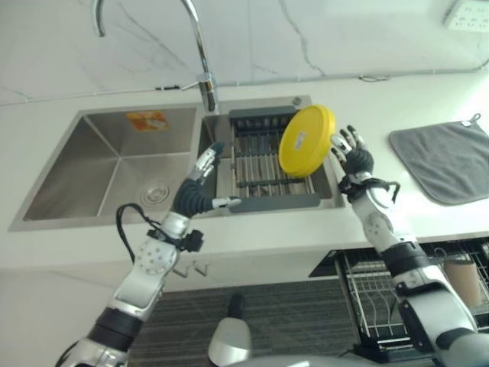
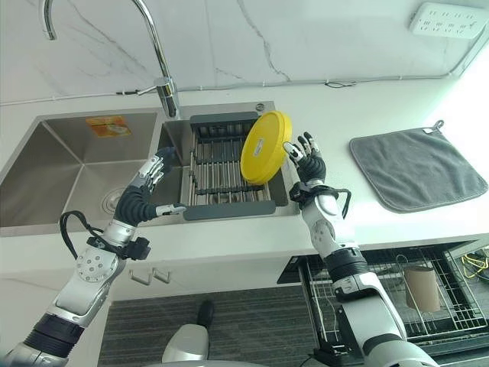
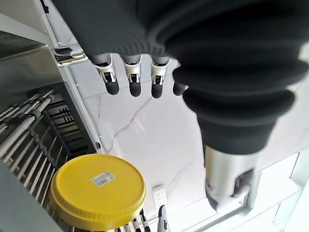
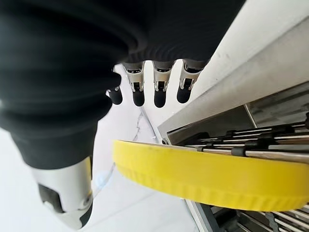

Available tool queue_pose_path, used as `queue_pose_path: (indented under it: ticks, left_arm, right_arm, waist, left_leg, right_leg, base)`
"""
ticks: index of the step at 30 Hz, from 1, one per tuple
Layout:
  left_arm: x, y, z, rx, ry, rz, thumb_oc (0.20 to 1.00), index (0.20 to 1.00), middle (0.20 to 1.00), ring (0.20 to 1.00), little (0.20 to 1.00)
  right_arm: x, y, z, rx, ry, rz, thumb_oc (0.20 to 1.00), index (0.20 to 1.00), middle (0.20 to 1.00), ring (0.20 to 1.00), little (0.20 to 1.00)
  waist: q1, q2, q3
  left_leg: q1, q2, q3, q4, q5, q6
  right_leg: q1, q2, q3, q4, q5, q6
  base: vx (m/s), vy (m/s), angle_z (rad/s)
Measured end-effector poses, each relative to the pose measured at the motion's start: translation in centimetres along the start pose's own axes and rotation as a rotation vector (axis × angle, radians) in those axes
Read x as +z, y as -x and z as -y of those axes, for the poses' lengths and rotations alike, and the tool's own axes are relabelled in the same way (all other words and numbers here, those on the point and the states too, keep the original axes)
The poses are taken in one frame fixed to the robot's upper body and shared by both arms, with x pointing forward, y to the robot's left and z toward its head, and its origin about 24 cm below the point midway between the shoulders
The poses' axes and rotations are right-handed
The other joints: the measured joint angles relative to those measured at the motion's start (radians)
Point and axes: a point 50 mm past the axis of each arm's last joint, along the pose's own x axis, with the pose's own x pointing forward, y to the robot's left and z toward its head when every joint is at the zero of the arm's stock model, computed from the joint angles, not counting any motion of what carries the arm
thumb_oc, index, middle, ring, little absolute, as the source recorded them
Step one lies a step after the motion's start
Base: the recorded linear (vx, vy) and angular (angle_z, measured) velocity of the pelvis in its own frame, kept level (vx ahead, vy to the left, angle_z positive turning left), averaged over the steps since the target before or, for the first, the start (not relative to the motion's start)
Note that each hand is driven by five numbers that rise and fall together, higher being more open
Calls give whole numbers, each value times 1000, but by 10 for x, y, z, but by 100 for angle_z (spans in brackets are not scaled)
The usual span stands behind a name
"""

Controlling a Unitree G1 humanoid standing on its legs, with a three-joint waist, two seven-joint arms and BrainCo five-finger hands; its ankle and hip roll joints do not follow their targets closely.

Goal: Place the dishes in the dishwasher.

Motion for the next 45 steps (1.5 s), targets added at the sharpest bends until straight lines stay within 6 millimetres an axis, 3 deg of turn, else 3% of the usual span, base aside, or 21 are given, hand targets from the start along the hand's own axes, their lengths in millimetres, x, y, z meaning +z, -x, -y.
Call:
queue_pose_path:
  ticks: [22,32,38,41,45]
  left_arm:
    - [0,0,1,-9,1,0,1000,1000,1000,1000,1000]
    - [0,0,1,-10,-1,0,1000,1000,1000,1000,1000]
    - [0,0,1,-10,-1,1,1000,1000,1000,1000,1000]
    - [1,-2,1,-10,-1,6,1000,1000,1000,1000,1000]
    - [7,-10,1,-4,-6,41,1000,1000,1000,1000,1000]
  right_arm:
    - [-4,-1,-5,27,4,-38,1000,1000,1000,1000,1000]
    - [11,-9,-18,64,2,2,1000,1000,1000,1000,1000]
    - [9,-9,-20,66,-4,0,1000,1000,1000,1000,1000]
    - [12,-13,-18,9,74,-3,1000,1000,1000,1000,1000]
    - [31,-23,-21,-25,196,25,1000,1000,1000,1000,1000]
  waist:
    - [14,0,0]
    - [31,15,9]
    - [32,17,10]
    - [31,25,21]
    - [32,29,46]
  left_leg:
    - [-2,0,-2,0,0,0]
    - [-18,-4,-21,0,3,-2]
    - [-19,-4,-22,0,3,-2]
    - [-29,-4,-24,0,4,-3]
    - [-53,-4,-26,15,8,-2]
  right_leg:
    - [6,0,-5,0,0,0]
    - [1,0,-26,0,0,0]
    - [0,0,-27,0,0,1]
    - [-14,0,-26,0,-1,2]
    - [-26,-1,-27,9,0,3]
  base:
    - [-2,3,0]
    - [-2,6,5]
    - [0,0,0]
    - [-25,-12,0]
    - [-12,-26,3]
